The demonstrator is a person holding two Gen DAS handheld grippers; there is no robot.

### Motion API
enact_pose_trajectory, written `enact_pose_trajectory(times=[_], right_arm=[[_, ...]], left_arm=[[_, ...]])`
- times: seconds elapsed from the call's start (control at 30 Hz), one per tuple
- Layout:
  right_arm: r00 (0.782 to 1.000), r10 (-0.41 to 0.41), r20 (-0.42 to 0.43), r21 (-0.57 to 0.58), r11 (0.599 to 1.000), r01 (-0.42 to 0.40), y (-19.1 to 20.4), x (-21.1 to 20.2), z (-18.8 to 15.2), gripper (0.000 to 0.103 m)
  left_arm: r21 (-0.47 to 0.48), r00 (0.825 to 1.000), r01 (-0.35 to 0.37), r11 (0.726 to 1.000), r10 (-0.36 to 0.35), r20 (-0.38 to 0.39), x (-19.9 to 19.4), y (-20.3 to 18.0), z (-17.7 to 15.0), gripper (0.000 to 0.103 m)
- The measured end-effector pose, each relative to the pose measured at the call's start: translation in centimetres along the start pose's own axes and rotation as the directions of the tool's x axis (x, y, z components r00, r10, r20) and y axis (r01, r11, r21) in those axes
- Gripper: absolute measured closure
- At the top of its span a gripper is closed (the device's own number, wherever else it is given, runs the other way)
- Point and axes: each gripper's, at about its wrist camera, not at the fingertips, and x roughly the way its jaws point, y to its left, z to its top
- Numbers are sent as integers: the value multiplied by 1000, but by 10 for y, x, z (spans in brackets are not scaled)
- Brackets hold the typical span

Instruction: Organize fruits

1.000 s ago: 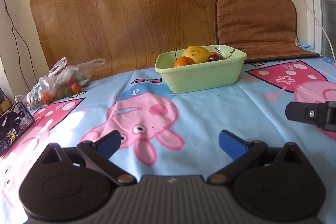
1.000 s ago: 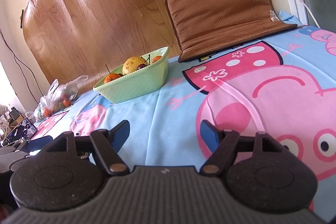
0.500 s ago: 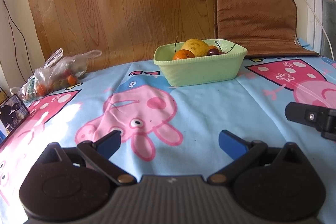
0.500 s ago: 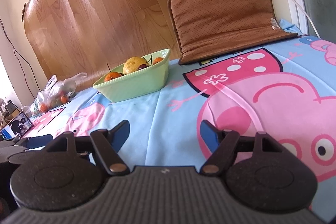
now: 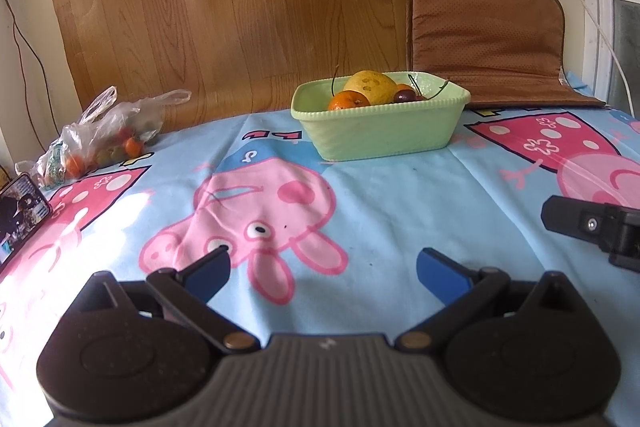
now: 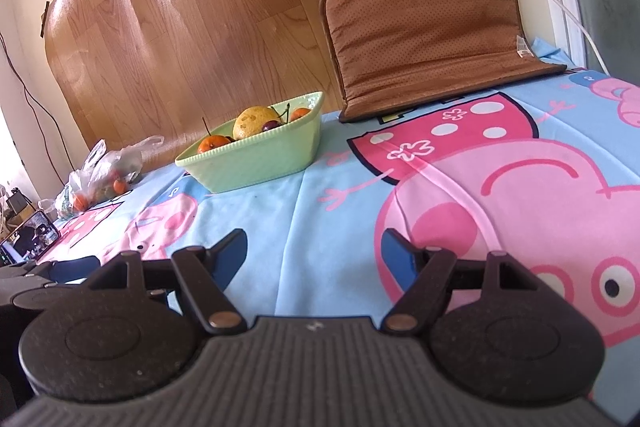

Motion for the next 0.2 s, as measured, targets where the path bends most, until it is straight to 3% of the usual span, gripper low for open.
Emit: enact_pose_trajectory(times=[0.2], right_arm=[[1000,1,-1,-1,1000,-1,0,0,0,27]], left_arm=[[1,1000,3,1000,-3,6,-1,0,-1,0]])
